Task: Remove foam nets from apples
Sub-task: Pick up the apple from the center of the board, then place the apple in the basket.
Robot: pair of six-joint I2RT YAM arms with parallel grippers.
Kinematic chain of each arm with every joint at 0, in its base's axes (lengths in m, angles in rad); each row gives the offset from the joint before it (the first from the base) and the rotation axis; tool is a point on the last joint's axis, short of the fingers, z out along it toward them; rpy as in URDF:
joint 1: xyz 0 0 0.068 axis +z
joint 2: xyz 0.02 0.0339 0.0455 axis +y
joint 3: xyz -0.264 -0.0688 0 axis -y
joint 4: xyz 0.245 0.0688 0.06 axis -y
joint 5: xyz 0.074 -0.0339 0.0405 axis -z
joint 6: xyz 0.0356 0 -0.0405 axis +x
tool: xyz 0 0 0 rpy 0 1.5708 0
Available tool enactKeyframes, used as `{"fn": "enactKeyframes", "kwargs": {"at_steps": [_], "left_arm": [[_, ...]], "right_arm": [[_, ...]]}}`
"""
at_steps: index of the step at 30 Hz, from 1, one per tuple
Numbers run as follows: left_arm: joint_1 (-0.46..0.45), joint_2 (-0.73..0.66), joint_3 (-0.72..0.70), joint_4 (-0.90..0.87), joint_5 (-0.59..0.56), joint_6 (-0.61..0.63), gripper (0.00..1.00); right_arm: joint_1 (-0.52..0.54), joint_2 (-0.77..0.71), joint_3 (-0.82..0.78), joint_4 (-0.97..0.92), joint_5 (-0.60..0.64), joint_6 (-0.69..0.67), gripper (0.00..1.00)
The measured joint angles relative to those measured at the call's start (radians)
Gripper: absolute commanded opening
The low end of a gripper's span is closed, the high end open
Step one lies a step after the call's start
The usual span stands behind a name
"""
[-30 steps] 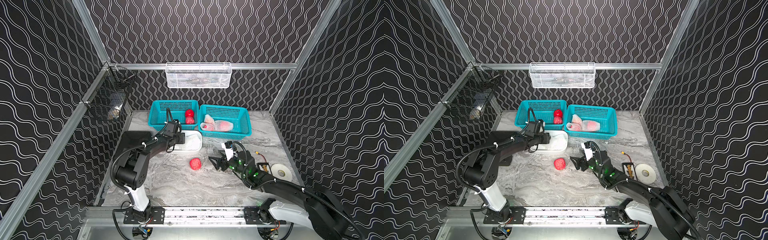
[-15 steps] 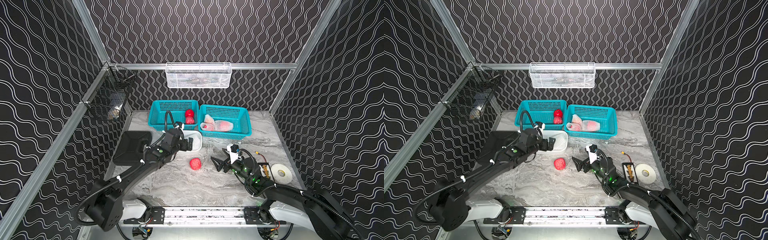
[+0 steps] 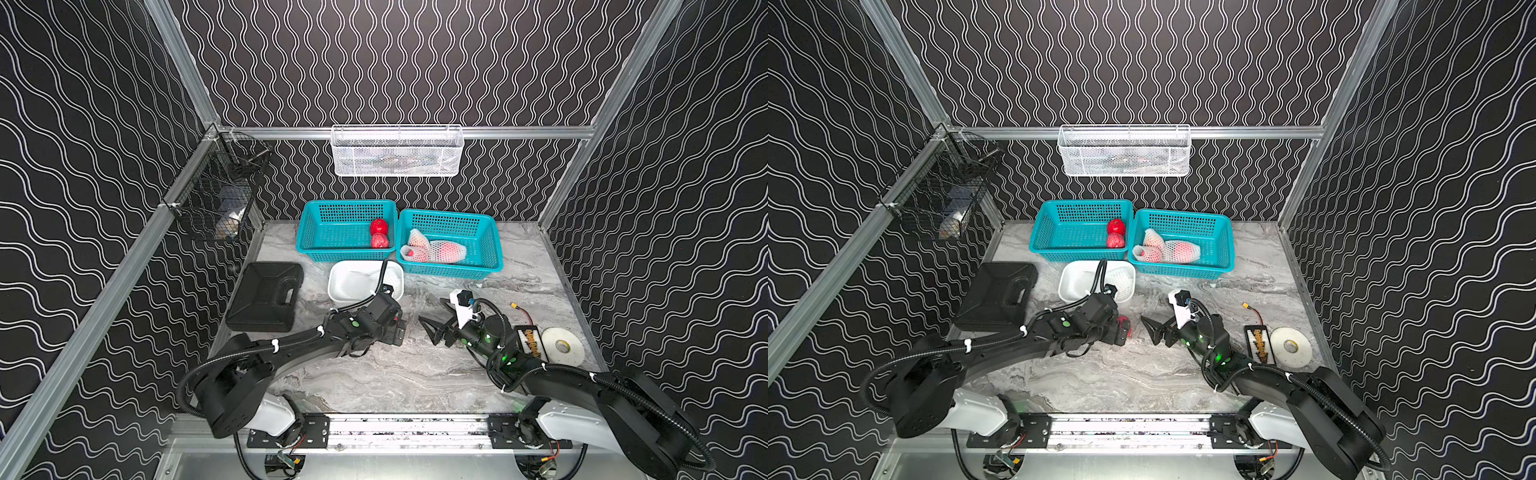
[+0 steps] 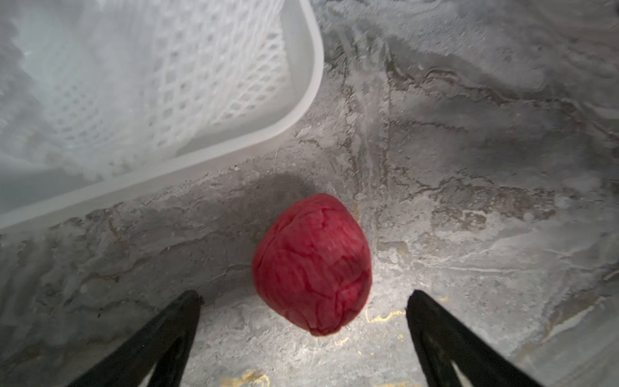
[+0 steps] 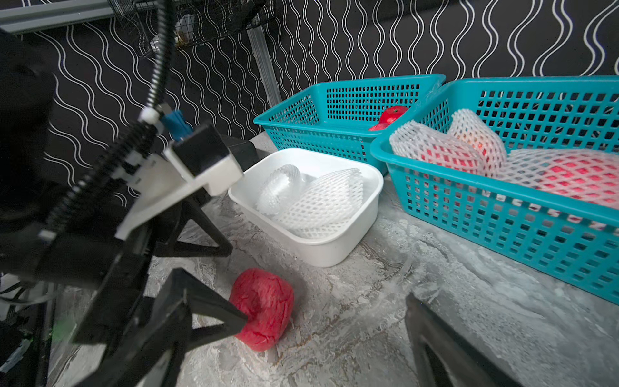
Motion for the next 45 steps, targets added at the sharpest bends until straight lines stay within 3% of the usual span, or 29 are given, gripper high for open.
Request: {"fn": "enactKeyframes", "kwargs": {"at_steps": [14,24,32,39,45], "left_arm": [[-0.002,0.141,0.003,0.108,-0.005,0.0,0.97],[-0.002,0.143,-0.011,0.159,-0.009,0.041,0.57],[-0.002,0.01,-0.016,0.106,-0.001,0.093,0.55],[0.01,-0.098,0.085,0.021,0.032,0.15,0.55],[0.17,-0.046,0.257,0.04,0.075,0.2,0.55]], "right_arm": [[0.0,-0.005,0.011,-0.001,-0.006,0.018,1.0],[0.0,-0.003,0.011,-0.006,-0.012,0.018,1.0],[0.0,0.002,0.011,-0.003,-0.016,0.018,1.0],[0.001,-0.014,-0.009,0.007,-0.021,0.018,1.0],[0.0,-0.019,-0.017,0.012,0.034,0.03,1.0]]}}
